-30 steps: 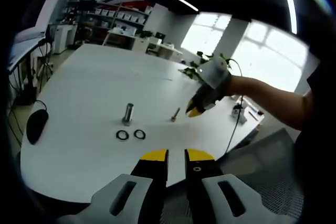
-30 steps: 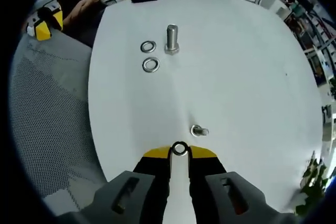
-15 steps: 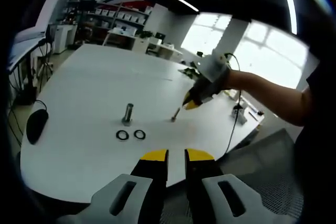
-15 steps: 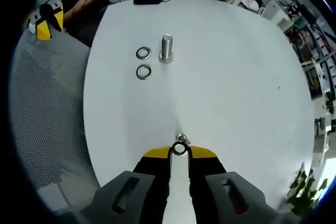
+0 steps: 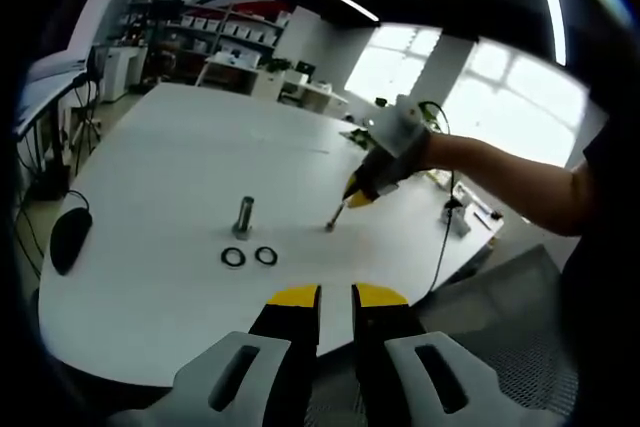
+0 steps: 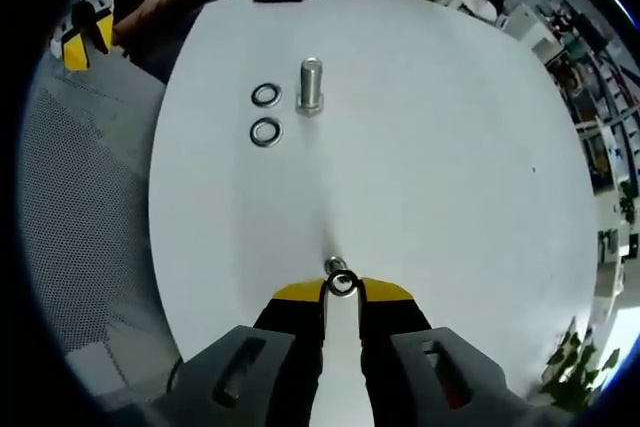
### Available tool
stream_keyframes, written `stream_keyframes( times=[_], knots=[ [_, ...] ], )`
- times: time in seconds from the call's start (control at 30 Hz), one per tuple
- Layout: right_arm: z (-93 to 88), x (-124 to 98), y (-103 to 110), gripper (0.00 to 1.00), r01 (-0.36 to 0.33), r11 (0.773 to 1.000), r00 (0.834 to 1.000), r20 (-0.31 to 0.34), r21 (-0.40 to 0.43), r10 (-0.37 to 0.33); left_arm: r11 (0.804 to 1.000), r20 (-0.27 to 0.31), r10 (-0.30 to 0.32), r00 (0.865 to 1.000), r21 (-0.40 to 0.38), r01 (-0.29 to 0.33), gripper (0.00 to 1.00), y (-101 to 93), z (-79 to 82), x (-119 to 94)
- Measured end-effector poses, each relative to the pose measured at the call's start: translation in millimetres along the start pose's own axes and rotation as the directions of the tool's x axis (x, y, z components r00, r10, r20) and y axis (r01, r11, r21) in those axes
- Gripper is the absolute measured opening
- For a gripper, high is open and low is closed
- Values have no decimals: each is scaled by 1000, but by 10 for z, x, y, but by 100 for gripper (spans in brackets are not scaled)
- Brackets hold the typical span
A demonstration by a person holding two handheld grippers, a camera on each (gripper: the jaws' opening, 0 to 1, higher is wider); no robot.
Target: Place the washer onto the threaded stud by aligning its center hole with the stud, sliding it down to the base, and recovering from edge contact or off-axis alignment until the washer reaches the visible bottom stop.
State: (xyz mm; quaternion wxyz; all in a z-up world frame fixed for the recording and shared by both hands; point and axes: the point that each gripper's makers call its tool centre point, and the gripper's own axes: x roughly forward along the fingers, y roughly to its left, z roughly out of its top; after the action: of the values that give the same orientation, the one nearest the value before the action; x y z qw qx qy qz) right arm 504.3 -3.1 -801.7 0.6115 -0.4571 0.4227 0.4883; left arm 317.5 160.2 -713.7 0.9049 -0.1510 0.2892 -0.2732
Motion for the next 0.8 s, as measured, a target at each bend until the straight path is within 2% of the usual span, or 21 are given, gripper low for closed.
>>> stream_keyframes(
  times=[0.57,0.8],
  knots=[
    [-4,95,-18,13,-19,1000,1000,-8,5,20,1000,-9,3,1000,-5,-3,10,6,-16,5],
    [-41,221,-12,13,-36,999,999,-20,10,36,1000,-11,6,1000,-8,-6,10,12,-22,3]
  ],
)
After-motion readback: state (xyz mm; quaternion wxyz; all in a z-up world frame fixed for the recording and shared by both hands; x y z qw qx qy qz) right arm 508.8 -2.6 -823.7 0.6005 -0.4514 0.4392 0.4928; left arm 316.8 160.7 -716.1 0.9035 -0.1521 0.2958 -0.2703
